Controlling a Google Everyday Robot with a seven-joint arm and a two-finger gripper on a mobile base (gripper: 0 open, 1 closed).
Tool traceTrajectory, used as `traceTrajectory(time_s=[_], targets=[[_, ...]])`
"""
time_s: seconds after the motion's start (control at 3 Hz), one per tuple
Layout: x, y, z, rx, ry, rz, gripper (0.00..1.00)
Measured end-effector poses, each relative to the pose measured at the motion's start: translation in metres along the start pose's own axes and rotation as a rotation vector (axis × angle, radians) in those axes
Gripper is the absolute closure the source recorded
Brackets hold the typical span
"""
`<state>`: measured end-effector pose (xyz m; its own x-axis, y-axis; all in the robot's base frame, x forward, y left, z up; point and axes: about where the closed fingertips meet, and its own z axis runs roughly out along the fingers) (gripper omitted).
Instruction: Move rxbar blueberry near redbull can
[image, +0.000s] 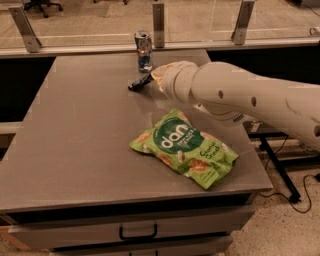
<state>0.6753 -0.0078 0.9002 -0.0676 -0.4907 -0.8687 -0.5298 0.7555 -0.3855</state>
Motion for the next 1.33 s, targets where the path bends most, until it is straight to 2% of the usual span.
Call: traceTrajectory(time_s=[0.67,1.0,1.33], targets=[[0.004,-0.024,0.01,0.026,0.016,-0.011,1.0],[0.003,-0.026,0.023,0.023,0.022,0.004,0.82],[0.007,-0.023,0.041,0.01,0.04,-0.005,0.58]])
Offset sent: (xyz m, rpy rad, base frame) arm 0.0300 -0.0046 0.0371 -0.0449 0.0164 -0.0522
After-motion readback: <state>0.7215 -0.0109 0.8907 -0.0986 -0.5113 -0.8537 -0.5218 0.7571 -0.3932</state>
